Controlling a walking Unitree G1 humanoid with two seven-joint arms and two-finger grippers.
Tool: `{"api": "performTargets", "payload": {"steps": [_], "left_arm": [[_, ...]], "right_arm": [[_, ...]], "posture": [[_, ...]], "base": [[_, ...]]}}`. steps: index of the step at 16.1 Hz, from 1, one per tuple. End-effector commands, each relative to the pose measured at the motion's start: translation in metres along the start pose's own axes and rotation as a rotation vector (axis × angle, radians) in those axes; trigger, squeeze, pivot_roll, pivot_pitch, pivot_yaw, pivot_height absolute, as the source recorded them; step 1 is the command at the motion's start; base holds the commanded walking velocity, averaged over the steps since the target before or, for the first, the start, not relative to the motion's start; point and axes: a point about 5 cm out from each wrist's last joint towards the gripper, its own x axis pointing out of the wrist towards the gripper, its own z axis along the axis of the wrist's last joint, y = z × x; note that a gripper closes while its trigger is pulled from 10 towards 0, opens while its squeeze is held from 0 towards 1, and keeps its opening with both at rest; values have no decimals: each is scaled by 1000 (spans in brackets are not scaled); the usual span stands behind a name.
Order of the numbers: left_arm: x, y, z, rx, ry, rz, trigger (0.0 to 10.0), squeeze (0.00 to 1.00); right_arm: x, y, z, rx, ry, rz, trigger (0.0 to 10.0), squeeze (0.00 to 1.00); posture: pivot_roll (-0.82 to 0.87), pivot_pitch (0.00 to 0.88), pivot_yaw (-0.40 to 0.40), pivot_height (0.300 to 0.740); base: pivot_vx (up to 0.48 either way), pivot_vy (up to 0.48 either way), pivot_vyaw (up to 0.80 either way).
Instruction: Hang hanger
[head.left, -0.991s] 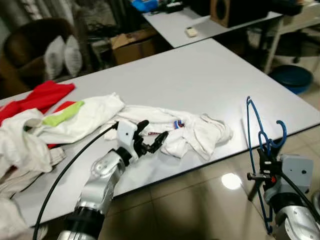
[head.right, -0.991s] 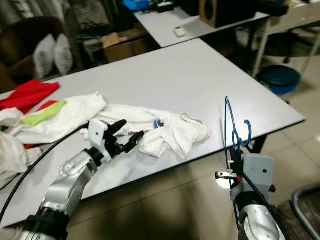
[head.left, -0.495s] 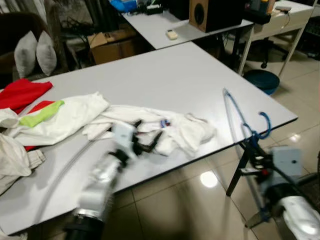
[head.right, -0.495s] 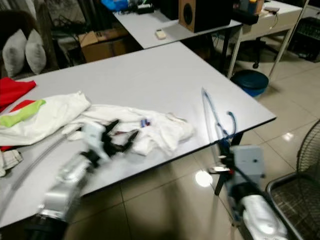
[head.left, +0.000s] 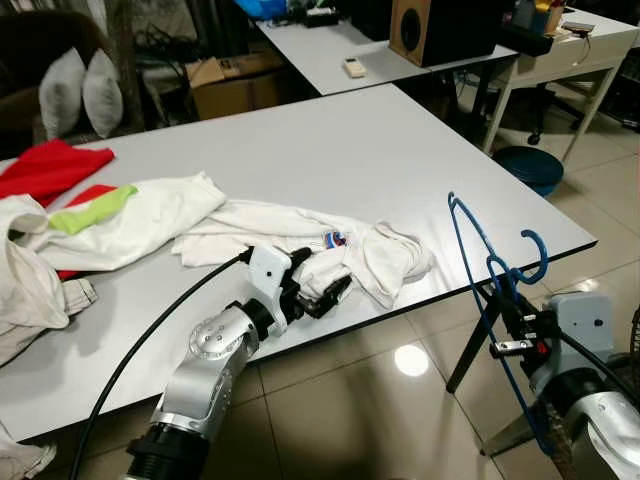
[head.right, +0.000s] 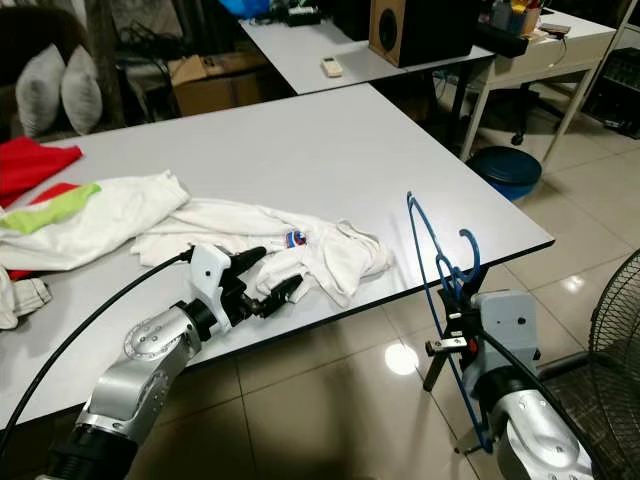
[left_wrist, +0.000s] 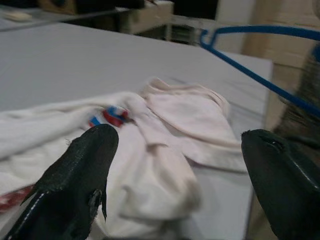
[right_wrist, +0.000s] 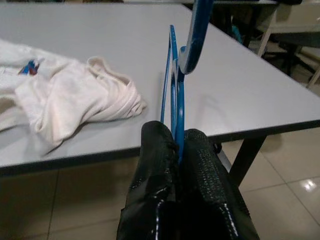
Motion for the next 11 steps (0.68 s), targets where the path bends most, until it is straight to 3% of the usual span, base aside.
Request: {"api": "performTargets", "payload": {"steps": [1,2,3,4,5,6,7,8,9,11], "left_arm": [[2,-2,4,11,-1,-42,10000,1000],[3,-3,2,20,9,-51,10000,851],[3,-3,-1,58,38,-66,10000,137],[4,-1,-2,95,56,-68,8627,0],[4,-1,-3,114,66,-71,6235,0],[5,0,-8,205,114,-98,4588,0],[5,0,-9,221,120,-109,4588,0],[9,-1,-9,244,126,-118,5373,0],[12,-2,-10,251,126,-121,5490,0],[23,-3,-9,273,122,-133,4196,0]], "right_arm": [[-2,4,2,0,-3,31,10000,0],[-2,4,1,-3,6,28,10000,0],[-3,6,2,6,12,35,10000,0],[-3,8,2,-1,25,50,10000,0],[-3,9,1,-7,31,55,10000,0],[-4,8,1,3,31,45,10000,0],[-4,8,1,6,29,41,10000,0],[-4,9,2,6,30,39,10000,0],[-4,9,2,6,30,38,10000,0],[-5,10,2,5,32,35,10000,0]], "posture": [[-343,0,61,740],[-335,0,51,740],[-326,0,49,740],[-326,0,53,740],[-326,0,53,740],[-327,0,60,740],[-327,0,60,740],[-334,0,67,740],[-336,0,69,740],[-346,0,78,740]], "base": [[0,0,0],[0,0,0],[0,0,0],[0,0,0],[0,0,0],[0,0,0],[0,0,0],[0,0,0],[0,0,0],[0,0,0]]}}
